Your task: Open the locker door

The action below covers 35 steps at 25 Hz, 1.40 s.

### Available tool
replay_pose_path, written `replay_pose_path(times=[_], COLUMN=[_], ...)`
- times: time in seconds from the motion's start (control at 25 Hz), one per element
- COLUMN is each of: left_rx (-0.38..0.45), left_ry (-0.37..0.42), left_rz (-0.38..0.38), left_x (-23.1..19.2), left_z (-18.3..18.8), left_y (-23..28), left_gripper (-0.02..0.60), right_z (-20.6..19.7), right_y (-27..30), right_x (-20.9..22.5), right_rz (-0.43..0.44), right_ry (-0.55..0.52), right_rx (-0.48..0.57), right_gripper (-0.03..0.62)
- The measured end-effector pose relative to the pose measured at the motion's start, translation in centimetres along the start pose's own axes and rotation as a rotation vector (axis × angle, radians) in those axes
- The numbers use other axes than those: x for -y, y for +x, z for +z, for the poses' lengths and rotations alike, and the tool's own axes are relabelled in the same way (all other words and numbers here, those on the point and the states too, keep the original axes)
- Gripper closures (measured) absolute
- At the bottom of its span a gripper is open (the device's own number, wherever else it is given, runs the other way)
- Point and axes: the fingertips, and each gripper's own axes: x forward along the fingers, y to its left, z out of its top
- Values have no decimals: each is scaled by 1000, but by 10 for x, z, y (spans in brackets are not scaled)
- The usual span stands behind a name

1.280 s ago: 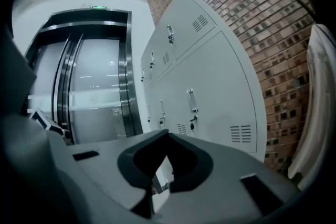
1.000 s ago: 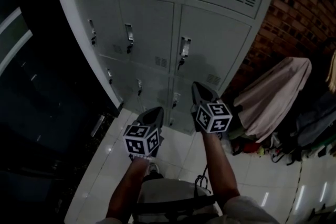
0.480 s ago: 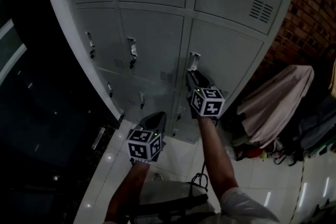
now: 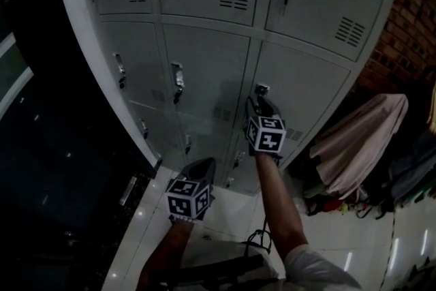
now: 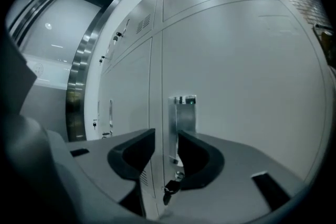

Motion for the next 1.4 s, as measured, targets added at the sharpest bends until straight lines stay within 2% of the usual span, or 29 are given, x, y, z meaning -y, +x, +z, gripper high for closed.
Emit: replay_pose_path(times=[0.32, 0.6, 1.08, 1.4], left_rx=[-5, -2, 3, -5], left_ry=[-8, -16, -24, -22], left_rz=[-5, -15, -37, -54], left_x=[-8, -2, 41, 83], left_z=[0, -4, -21, -38], left_y=[-2, -4, -7, -4], left_gripper=[584, 584, 584, 584], right_z=[-3, -5, -14, -22], right_y=[5, -19, -106, -184], right_x=[-4, -19, -40, -30], right_rz=[-25, 18, 118, 160], right_ry=[-23, -44, -86, -135], right_rx=[-12, -11, -14, 9], right_gripper=[430, 430, 430, 424])
